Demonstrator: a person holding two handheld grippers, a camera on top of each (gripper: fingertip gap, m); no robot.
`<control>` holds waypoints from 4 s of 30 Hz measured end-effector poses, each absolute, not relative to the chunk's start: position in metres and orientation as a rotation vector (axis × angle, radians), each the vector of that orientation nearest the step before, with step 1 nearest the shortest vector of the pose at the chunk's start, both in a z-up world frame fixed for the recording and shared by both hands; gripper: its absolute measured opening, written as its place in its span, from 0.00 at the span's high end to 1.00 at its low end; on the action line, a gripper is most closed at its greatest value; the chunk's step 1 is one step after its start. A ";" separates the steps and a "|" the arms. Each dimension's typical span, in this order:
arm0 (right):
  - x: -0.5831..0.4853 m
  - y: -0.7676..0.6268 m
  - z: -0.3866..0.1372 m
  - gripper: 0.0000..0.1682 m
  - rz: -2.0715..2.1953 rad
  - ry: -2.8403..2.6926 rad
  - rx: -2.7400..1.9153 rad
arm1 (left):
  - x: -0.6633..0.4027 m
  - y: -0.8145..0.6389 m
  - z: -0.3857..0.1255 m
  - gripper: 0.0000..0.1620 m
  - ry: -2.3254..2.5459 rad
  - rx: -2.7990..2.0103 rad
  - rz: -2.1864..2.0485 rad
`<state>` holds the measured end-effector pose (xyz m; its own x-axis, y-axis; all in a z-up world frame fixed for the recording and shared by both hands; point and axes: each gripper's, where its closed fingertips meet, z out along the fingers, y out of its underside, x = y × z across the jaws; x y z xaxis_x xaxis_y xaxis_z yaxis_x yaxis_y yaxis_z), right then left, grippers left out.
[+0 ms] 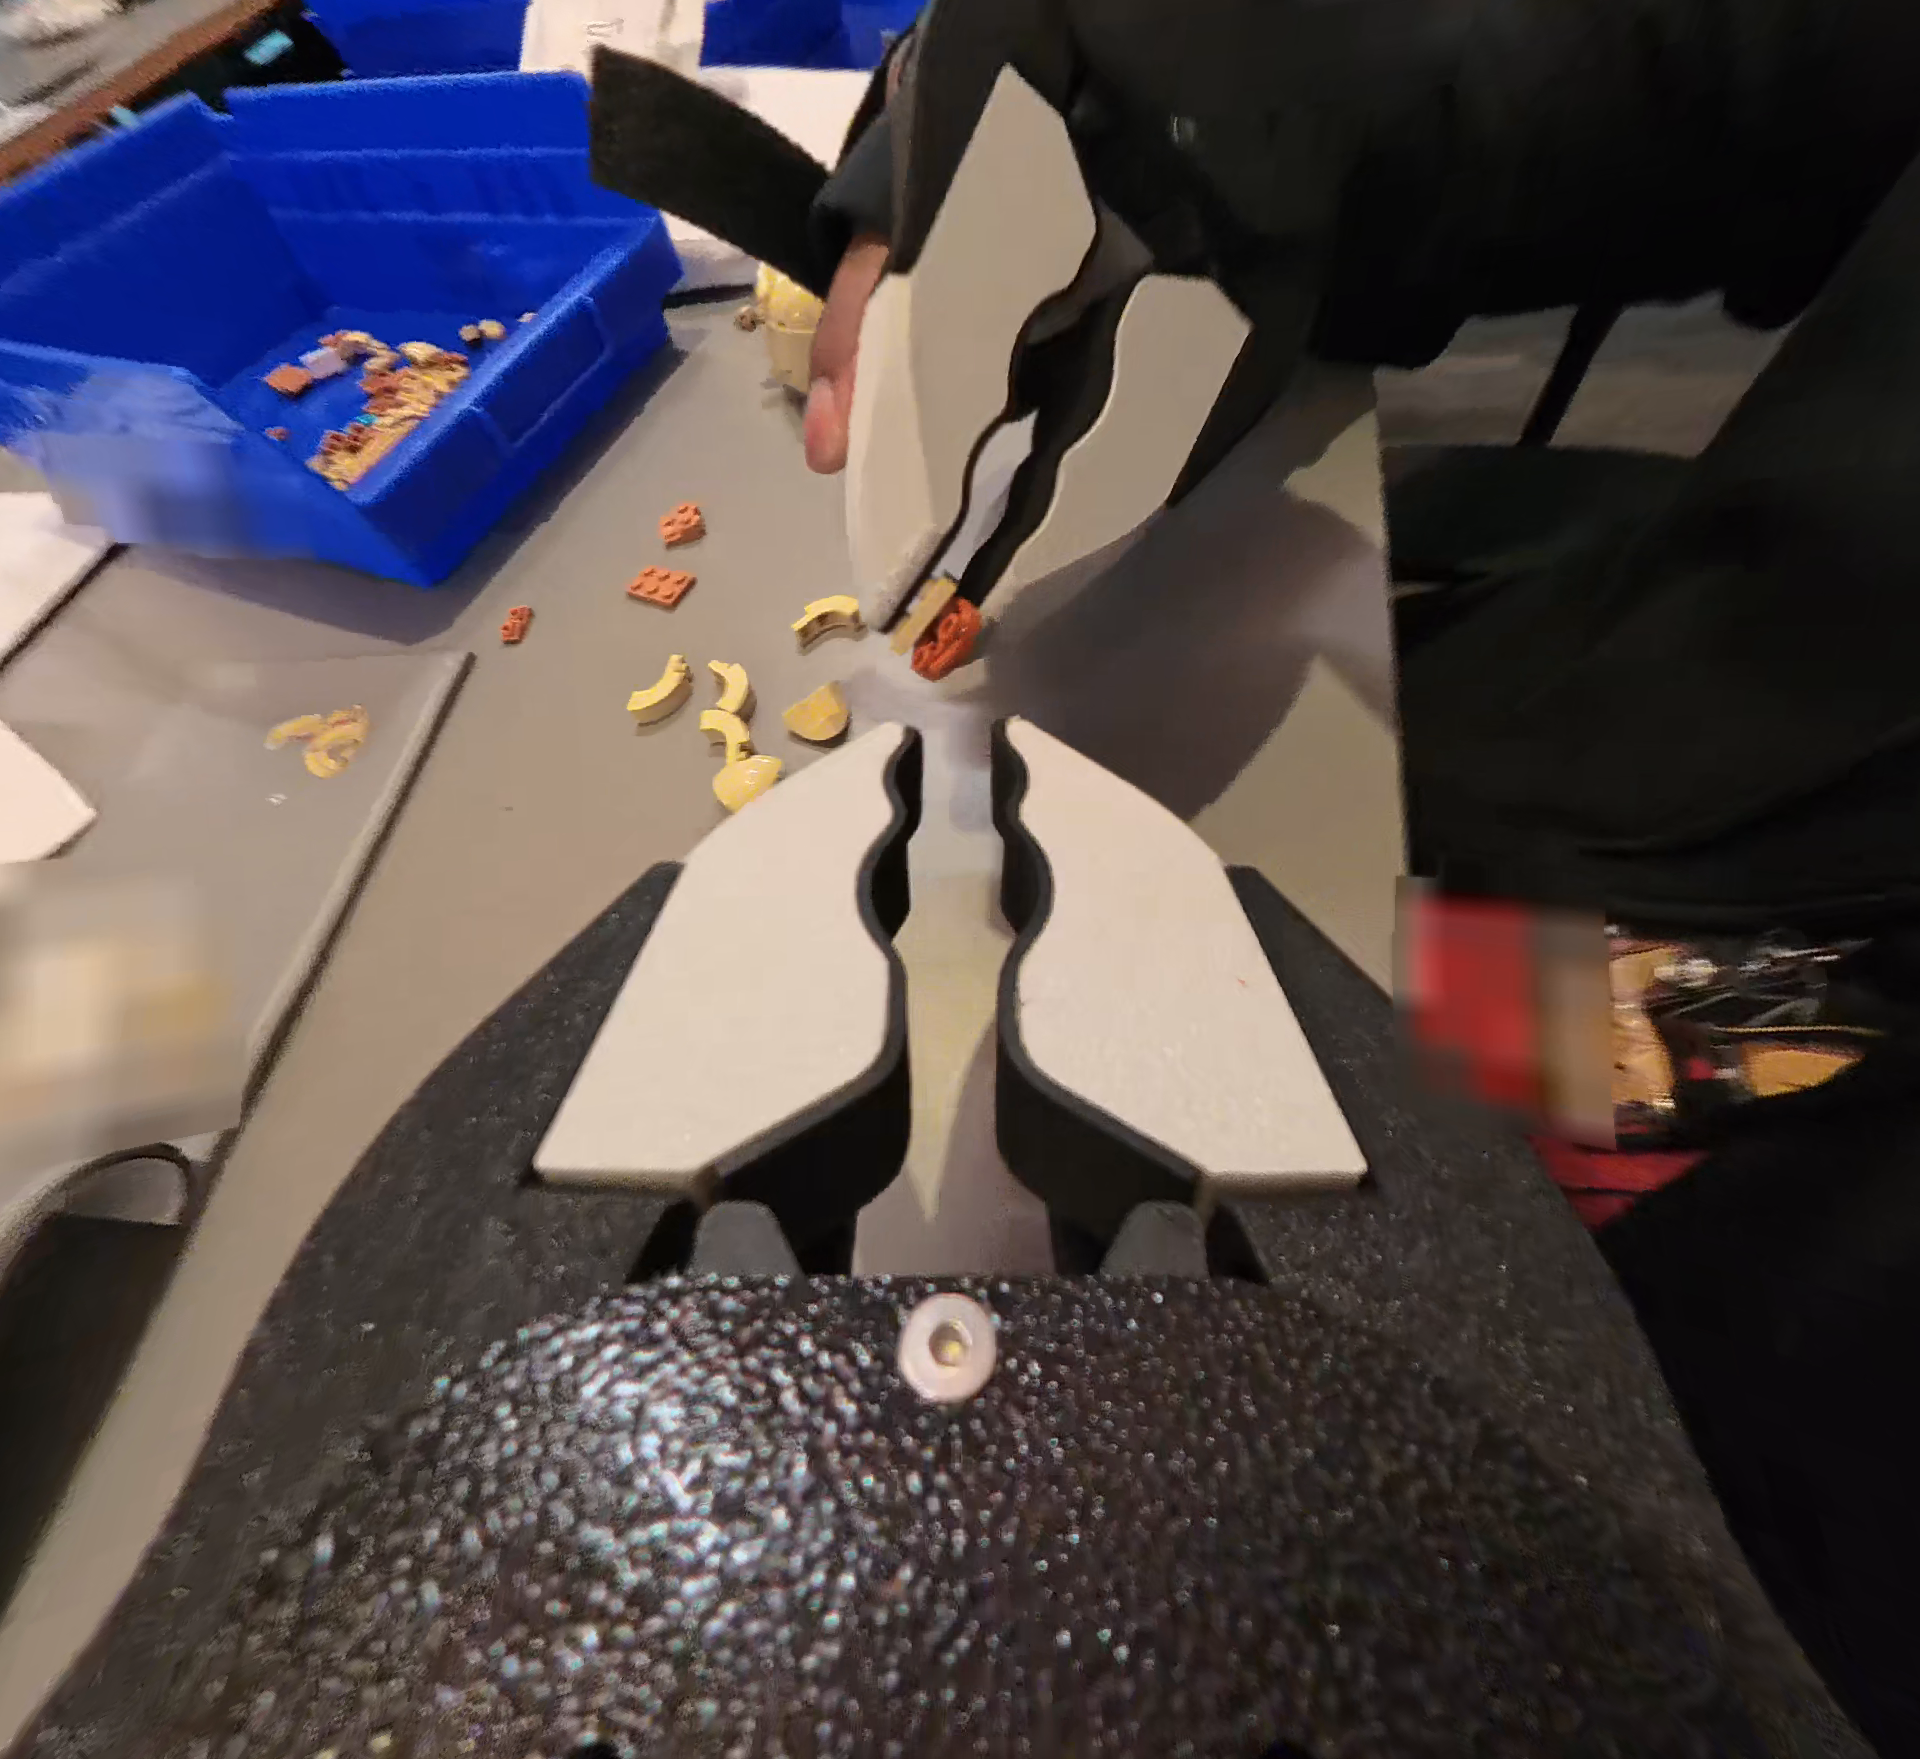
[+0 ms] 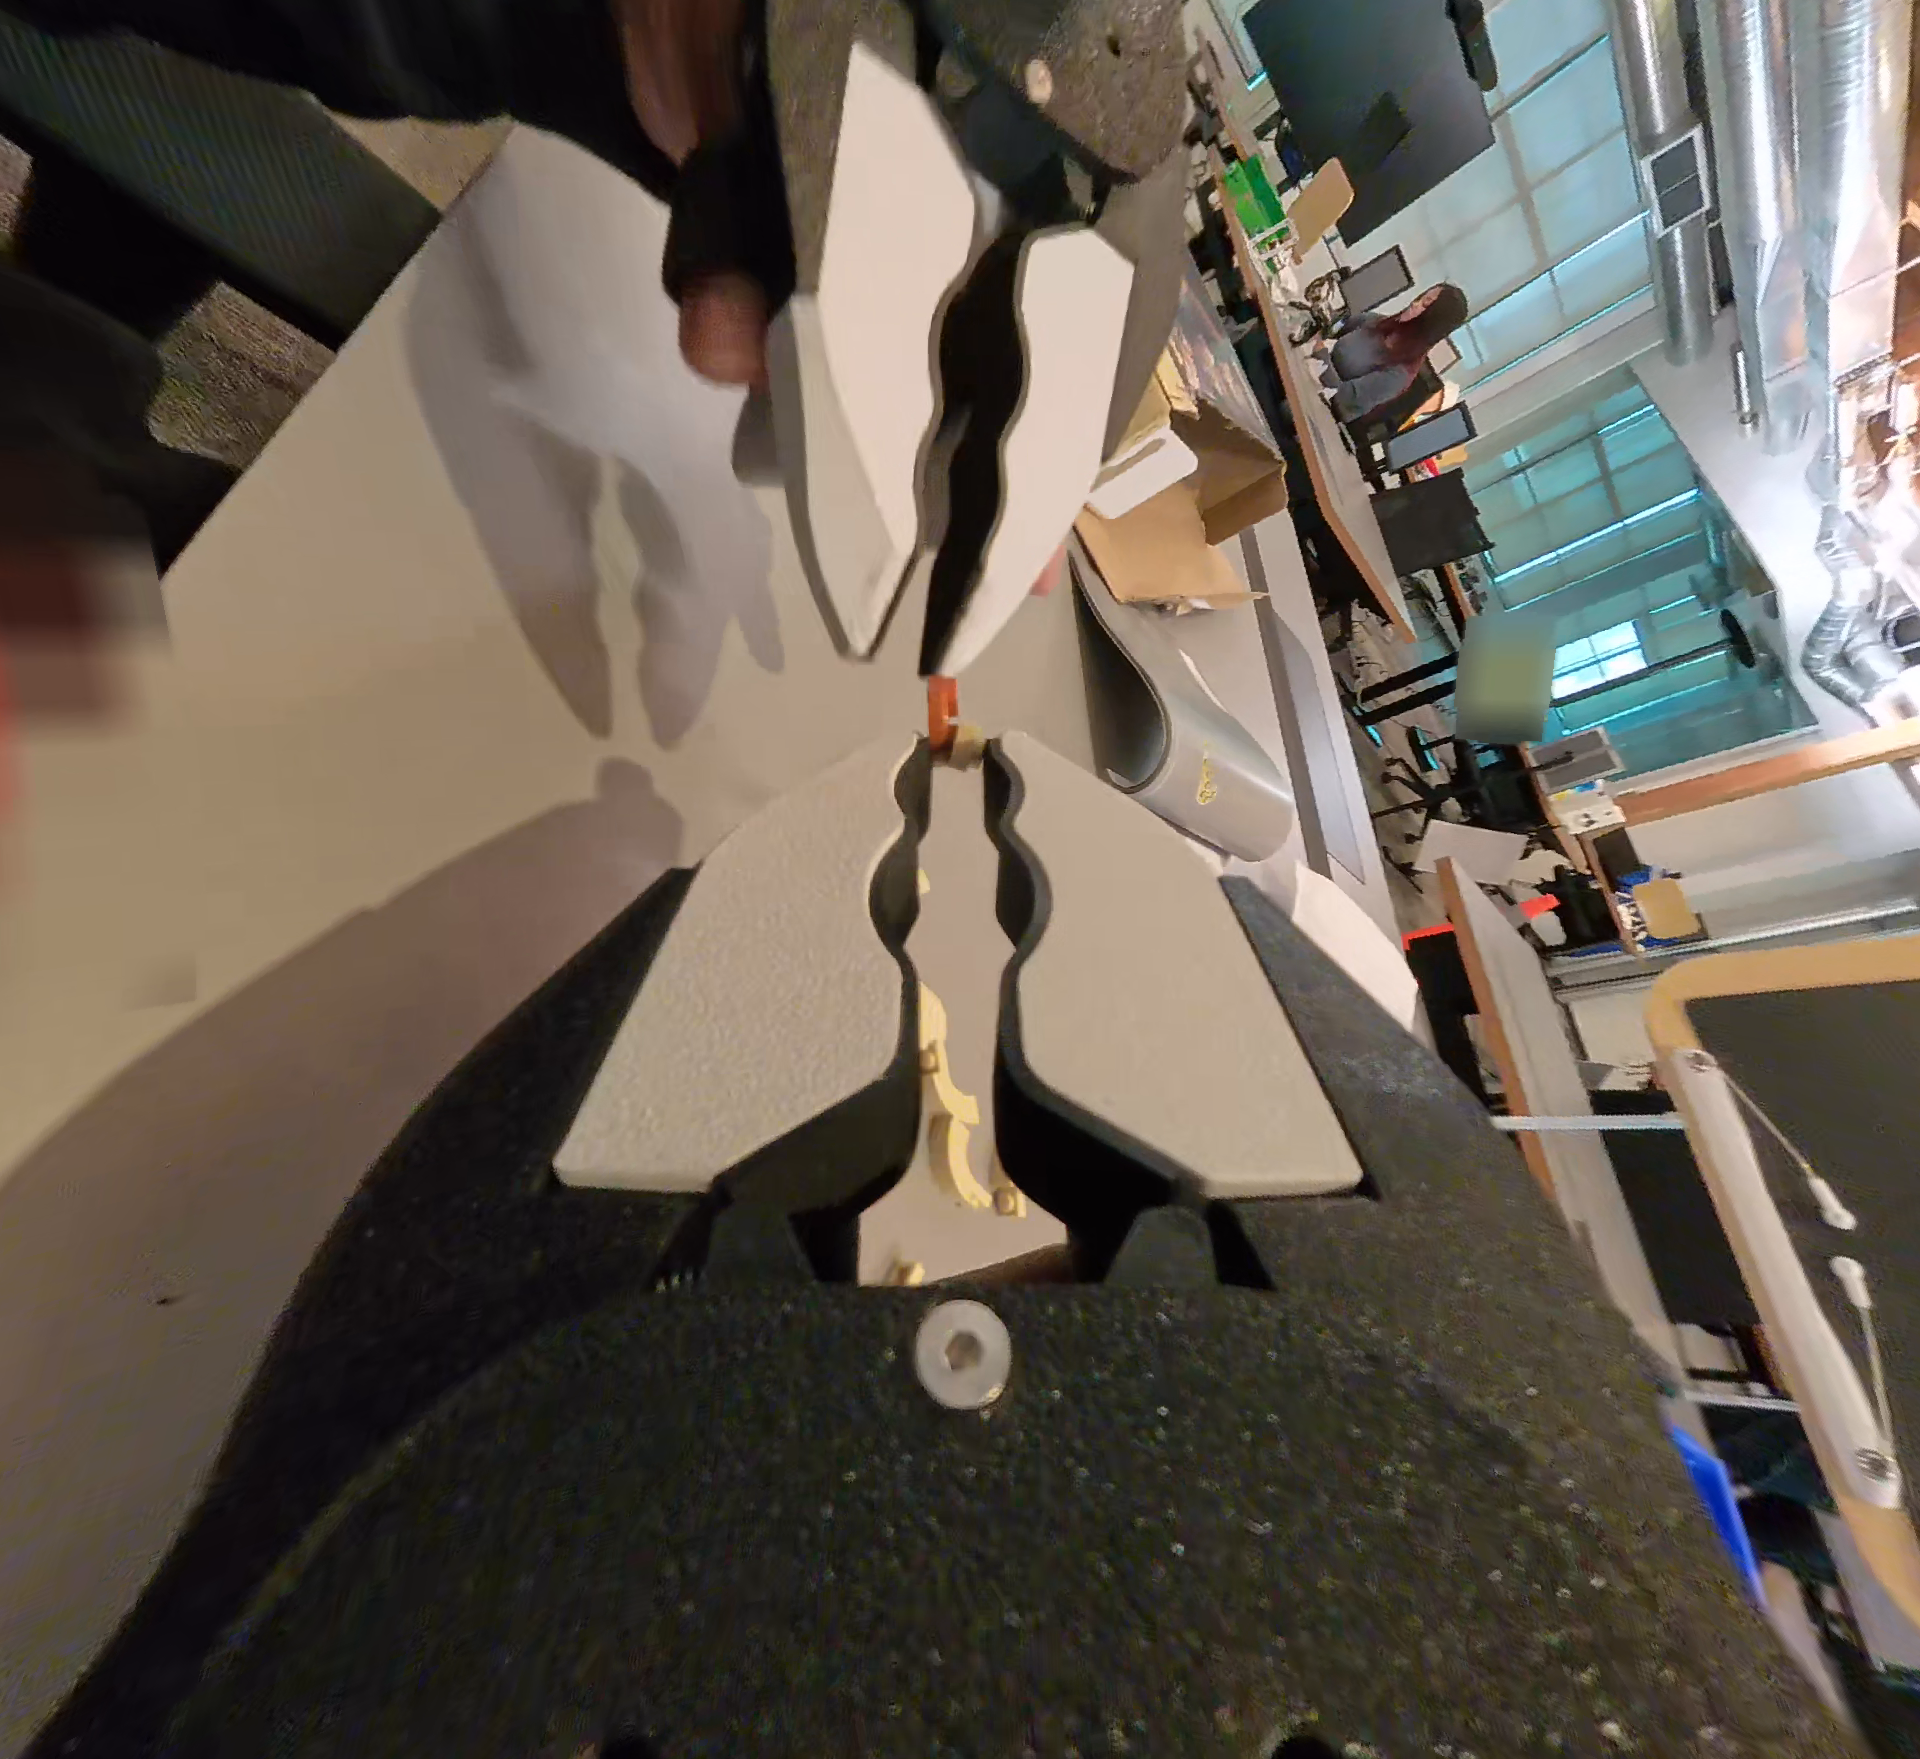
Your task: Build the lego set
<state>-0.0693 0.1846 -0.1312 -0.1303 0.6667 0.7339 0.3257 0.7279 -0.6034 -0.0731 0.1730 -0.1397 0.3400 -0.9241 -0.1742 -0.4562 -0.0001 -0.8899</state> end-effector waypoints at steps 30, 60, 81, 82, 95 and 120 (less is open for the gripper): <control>-0.070 0.181 -0.155 0.95 0.540 -1.813 -0.979 | -0.067 0.178 -0.162 1.00 1.366 -1.653 -0.373; -0.071 0.180 -0.168 0.95 0.662 -1.821 -1.165 | -0.070 0.177 -0.169 0.98 1.491 -1.575 -0.149; -0.071 0.179 -0.170 0.95 0.489 -1.828 -1.068 | -0.067 0.176 -0.166 0.97 1.401 -1.342 -0.108; -0.071 0.179 -0.171 0.95 0.477 -1.832 -1.069 | -0.067 0.177 -0.168 0.97 1.406 -1.347 -0.109; -0.072 0.182 -0.178 0.94 0.419 -1.843 -1.062 | -0.065 0.180 -0.176 0.97 1.427 -1.352 -0.083; -0.067 0.181 -0.179 0.95 0.359 -1.902 -0.999 | -0.060 0.179 -0.177 0.97 1.444 -1.346 -0.072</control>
<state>-0.0670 0.1808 -0.1790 -0.2403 0.7645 0.5982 0.4936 0.6269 -0.6029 -0.0595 0.1788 -0.1770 0.2537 -0.7278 -0.6371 -0.6606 0.3507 -0.6637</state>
